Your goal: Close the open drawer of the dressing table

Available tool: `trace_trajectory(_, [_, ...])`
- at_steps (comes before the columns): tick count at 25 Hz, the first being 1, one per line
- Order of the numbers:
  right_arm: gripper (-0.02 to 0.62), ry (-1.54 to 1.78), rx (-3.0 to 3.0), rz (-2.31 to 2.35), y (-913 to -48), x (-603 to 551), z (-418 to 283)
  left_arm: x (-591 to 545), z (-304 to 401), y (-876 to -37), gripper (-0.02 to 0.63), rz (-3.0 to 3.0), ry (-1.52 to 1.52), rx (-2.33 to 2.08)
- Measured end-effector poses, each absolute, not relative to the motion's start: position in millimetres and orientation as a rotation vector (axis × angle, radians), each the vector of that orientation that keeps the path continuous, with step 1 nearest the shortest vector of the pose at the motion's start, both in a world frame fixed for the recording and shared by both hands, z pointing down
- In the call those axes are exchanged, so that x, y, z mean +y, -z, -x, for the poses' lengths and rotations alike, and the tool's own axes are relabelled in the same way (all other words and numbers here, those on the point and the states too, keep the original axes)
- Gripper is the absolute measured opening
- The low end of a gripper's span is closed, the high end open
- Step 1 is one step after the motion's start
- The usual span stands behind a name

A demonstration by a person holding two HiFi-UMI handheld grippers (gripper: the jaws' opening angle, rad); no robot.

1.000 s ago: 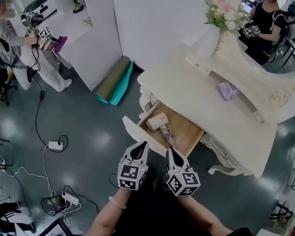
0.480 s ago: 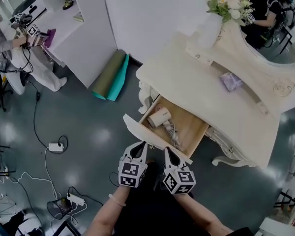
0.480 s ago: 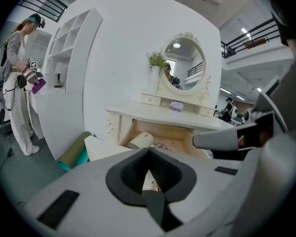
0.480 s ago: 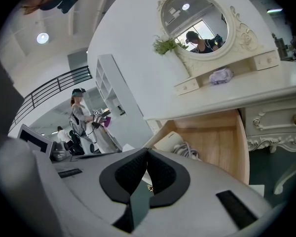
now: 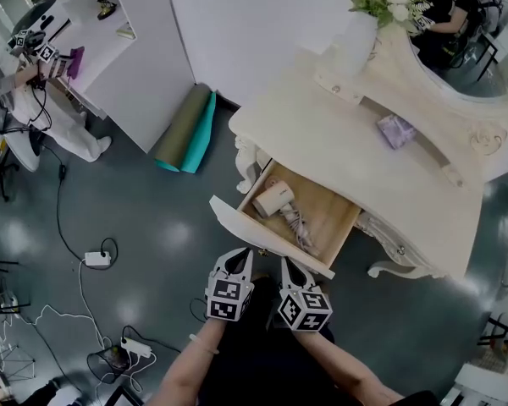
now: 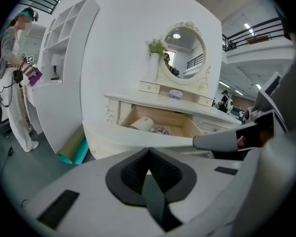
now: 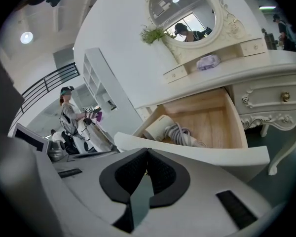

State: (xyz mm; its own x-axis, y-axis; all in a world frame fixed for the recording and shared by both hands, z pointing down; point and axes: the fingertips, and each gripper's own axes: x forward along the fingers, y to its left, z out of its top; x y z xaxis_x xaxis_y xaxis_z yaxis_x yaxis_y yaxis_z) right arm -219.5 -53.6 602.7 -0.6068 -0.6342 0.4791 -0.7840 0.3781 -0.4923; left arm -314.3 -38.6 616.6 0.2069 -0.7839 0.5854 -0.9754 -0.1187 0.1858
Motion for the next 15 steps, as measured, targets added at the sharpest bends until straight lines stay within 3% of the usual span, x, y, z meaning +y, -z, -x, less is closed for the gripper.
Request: trace_trajectory(15, [0.026,-1.061,-2.309,-1.345,-634.4,-52.8,208.4,-47.3,308.5,-638.6,0.025,-1.963,-0.531,-1.545])
